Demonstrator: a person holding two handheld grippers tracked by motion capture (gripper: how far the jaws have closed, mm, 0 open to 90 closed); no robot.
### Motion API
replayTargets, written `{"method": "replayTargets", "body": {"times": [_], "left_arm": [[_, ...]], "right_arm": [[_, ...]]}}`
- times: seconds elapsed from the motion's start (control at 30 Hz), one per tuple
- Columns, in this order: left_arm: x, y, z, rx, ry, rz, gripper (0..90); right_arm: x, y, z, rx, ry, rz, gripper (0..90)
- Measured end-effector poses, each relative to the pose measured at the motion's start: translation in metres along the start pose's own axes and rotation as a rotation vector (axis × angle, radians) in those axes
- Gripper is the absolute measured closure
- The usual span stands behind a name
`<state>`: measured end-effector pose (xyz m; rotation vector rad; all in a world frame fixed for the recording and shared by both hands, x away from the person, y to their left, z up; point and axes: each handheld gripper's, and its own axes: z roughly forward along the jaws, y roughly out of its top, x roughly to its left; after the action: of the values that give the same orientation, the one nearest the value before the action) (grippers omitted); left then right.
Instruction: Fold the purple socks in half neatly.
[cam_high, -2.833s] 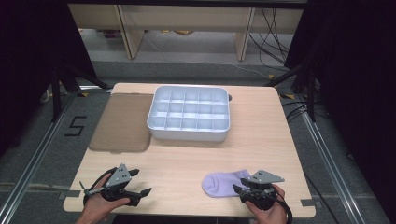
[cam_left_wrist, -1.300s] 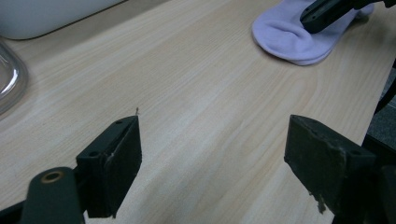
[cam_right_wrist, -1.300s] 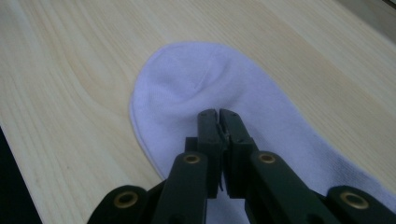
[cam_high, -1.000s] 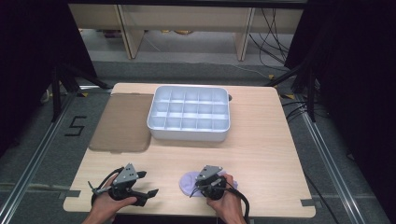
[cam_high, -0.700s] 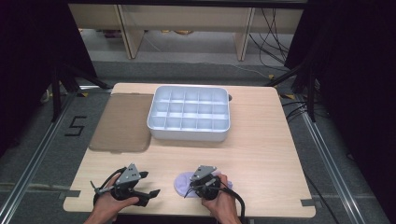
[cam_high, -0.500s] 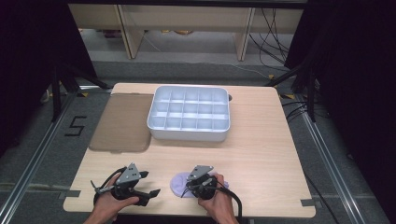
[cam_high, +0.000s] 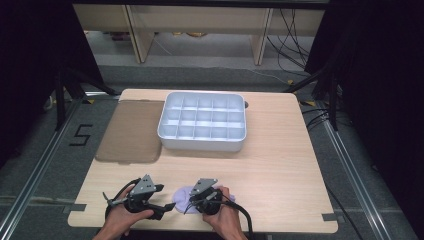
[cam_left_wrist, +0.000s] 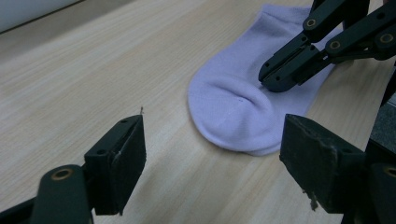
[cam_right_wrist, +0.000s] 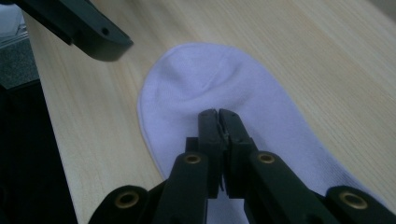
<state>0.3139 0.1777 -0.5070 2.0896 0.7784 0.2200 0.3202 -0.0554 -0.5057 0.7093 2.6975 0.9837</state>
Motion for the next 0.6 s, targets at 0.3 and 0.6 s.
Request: {"method": "replayTargets", "body": {"times": [0.3,0.6], "left_arm": [[-0.001,0.003,0.01,0.034,-0.019,0.035,25.9],[-0.007,0.005,0.022,0.074,-0.054,0.028,36.7]], "right_arm": [[-0.006,0.003,-0.019,-0.053,-0.021,0.032,87.4],[-0.027,-0.015,-0.049,-0.082,-0.114,0.1,86.7]]}}
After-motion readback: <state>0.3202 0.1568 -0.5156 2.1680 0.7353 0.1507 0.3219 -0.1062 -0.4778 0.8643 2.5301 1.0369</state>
